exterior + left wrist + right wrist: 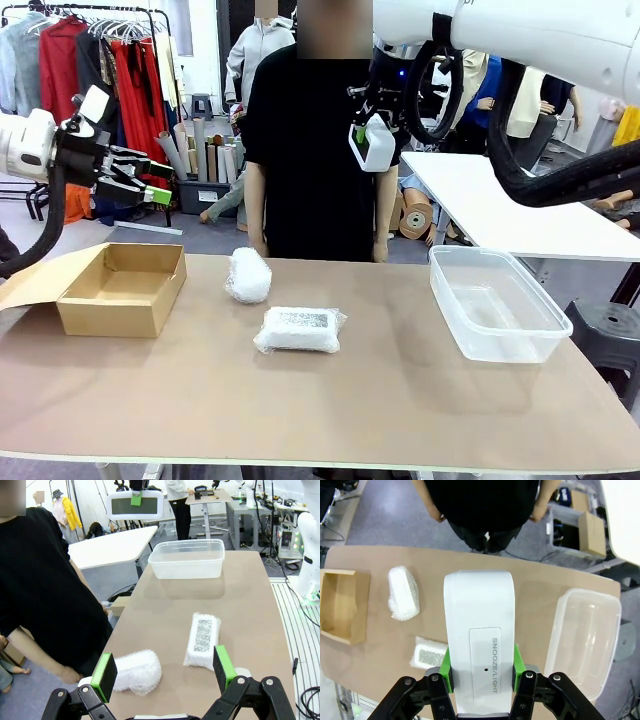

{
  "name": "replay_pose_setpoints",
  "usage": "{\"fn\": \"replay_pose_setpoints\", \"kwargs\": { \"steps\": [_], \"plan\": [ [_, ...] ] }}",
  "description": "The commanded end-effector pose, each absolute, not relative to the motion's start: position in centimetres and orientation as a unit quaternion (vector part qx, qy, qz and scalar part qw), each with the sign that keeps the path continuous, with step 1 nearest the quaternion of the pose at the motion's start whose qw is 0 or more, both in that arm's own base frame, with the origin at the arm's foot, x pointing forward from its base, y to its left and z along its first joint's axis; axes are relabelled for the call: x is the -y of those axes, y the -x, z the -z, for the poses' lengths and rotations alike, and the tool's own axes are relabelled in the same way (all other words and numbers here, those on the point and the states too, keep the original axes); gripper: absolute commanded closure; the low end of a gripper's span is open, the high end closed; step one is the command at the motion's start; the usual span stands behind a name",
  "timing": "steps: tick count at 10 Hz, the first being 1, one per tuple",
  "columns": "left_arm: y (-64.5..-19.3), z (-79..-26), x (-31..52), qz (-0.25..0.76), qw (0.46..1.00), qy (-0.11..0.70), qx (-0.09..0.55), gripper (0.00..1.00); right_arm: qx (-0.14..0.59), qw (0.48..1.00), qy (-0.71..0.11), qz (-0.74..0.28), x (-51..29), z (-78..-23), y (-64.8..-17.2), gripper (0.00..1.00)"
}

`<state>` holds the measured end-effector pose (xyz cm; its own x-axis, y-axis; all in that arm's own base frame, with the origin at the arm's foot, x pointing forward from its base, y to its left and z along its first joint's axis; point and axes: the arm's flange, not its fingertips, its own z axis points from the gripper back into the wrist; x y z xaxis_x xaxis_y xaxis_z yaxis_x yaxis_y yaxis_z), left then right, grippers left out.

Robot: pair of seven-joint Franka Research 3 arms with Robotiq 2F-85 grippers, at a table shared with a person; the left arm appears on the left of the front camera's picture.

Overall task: Separate and place wrapped and unwrapped clocks.
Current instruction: If the picked Digital clock is wrapped, place it in the Package Box ; if not, place it in the Organizing box.

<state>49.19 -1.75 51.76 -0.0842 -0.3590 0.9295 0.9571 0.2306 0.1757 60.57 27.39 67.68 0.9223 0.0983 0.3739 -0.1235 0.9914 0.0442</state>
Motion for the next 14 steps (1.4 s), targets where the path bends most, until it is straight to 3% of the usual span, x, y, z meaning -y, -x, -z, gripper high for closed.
{"fn": "replay_pose_setpoints", "kwargs": {
  "steps": [1,14],
  "plan": [
    [-49.05,-51.87,1.79,0.542,0.608,0.296,0.5,0.0,0.188,0.98,-0.031,-0.049,-27.19,-68.06,-60.12,1.0],
    [-49.05,-51.87,1.79,0.542,0.608,0.296,0.5,0.0,0.186,0.981,-0.032,-0.054,-27.25,-67.67,-60.51,1.0]
  ]
}}
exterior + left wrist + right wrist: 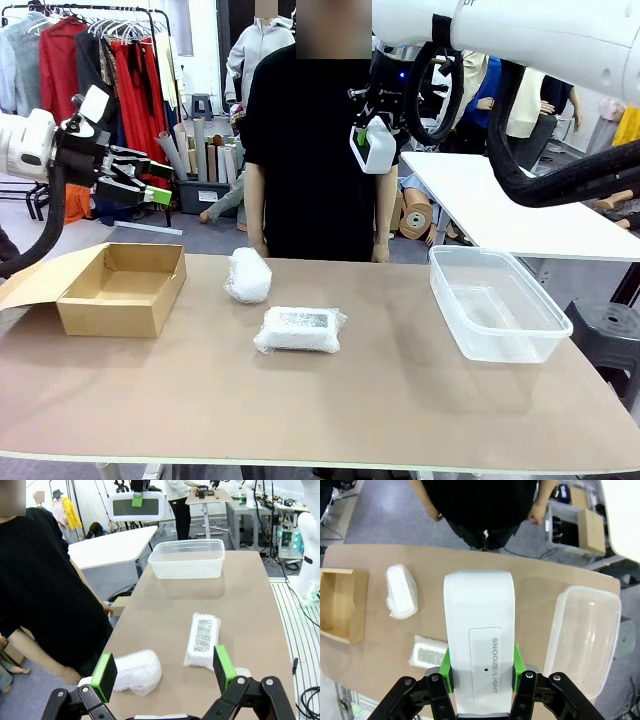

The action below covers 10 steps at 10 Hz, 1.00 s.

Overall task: Separate and place wrapped and unwrapped clocks.
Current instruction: If the picked Digital clock is wrapped, place it in the Package Box ; if not, place it in the Organizing box.

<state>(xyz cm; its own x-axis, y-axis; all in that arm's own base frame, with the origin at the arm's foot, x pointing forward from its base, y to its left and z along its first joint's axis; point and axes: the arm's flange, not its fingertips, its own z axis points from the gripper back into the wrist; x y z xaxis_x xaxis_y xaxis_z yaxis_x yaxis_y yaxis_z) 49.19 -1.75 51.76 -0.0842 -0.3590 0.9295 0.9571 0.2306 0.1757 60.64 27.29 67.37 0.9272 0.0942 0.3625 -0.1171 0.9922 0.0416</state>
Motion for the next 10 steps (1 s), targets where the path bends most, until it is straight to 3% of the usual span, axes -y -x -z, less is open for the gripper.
{"fn": "replay_pose_setpoints", "kwargs": {
  "steps": [1,10],
  "plan": [
    [-49.05,-51.87,1.79,0.542,0.608,0.296,0.5,0.0,0.186,0.981,-0.032,-0.054,-27.25,-67.67,-60.51,1.0],
    [-49.05,-51.87,1.79,0.542,0.608,0.296,0.5,0.0,0.186,0.981,-0.032,-0.054,-27.25,-67.67,-60.51,1.0]
  ]
}}
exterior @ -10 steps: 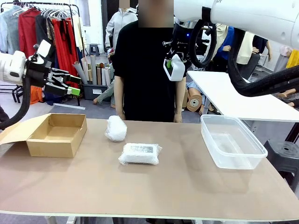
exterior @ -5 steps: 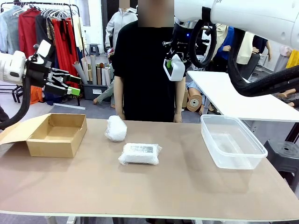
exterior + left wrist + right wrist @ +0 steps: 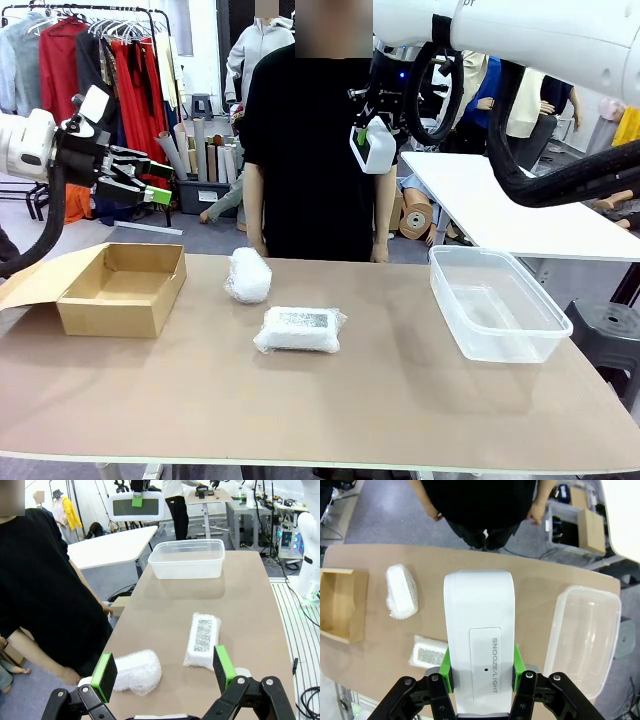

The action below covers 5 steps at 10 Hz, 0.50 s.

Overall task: Separate and place wrapped and unwrapped clocks.
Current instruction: If the picked Digital clock is wrapped, place it in the Package Box ; if not, place it in the Organizing box.

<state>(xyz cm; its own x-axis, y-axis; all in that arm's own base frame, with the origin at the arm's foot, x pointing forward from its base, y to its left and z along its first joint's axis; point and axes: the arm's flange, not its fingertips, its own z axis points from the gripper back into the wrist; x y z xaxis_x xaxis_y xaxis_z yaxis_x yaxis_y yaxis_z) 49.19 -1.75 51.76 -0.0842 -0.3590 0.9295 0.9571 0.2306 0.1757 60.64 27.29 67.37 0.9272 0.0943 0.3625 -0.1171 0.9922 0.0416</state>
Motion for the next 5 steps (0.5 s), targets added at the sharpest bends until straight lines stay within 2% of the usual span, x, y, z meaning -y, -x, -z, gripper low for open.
{"fn": "replay_pose_setpoints", "kwargs": {
  "steps": [1,5],
  "plan": [
    [-49.05,-51.87,1.79,0.542,0.608,0.296,0.5,0.0,0.186,0.981,-0.032,-0.054,-27.25,-67.67,-60.51,1.0],
    [-49.05,-51.87,1.79,0.542,0.608,0.296,0.5,0.0,0.186,0.981,-0.032,-0.054,-27.25,-67.67,-60.51,1.0]
  ]
}}
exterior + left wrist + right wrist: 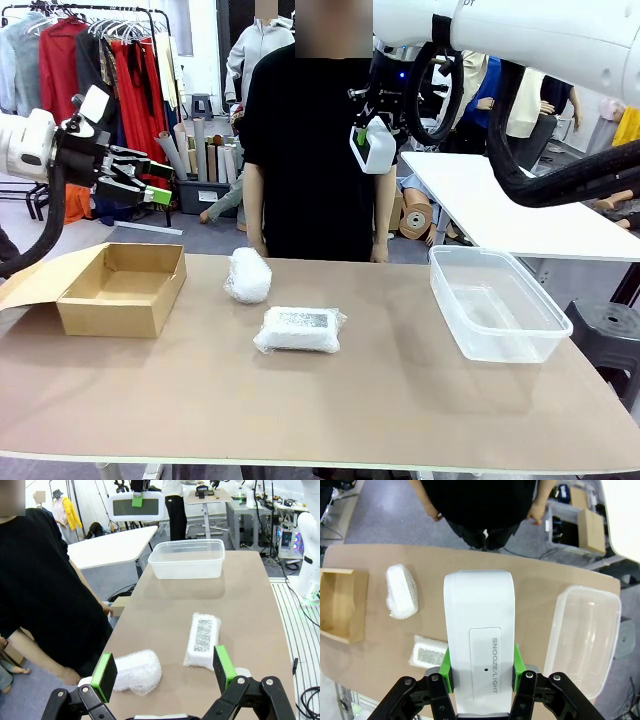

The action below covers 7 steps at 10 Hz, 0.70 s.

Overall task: Separate and place wrapped and unwrapped clocks.
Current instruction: If the picked Digital clock is wrapped, place it in the Package Box ; if not, place it in the Organizing box.

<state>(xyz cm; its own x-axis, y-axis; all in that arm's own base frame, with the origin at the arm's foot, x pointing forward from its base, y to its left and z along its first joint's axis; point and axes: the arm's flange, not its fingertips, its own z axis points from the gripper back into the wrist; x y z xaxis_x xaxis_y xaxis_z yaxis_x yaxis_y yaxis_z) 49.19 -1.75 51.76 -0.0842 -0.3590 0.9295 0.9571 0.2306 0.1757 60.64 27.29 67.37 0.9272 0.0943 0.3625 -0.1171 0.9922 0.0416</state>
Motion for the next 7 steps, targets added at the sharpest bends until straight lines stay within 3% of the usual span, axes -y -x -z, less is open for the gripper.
{"fn": "replay_pose_setpoints", "kwargs": {
  "steps": [1,7],
  "plan": [
    [-49.1,-51.9,1.8,0.542,0.608,0.296,0.5,0.0,0.186,0.981,-0.032,-0.054,-27.2,-67.7,-60.5,1.0],
    [-49.1,-51.9,1.8,0.542,0.608,0.296,0.5,0.0,0.15,0.985,-0.016,-0.086,-25.3,-67.8,-59.4,1.0]
  ]
}}
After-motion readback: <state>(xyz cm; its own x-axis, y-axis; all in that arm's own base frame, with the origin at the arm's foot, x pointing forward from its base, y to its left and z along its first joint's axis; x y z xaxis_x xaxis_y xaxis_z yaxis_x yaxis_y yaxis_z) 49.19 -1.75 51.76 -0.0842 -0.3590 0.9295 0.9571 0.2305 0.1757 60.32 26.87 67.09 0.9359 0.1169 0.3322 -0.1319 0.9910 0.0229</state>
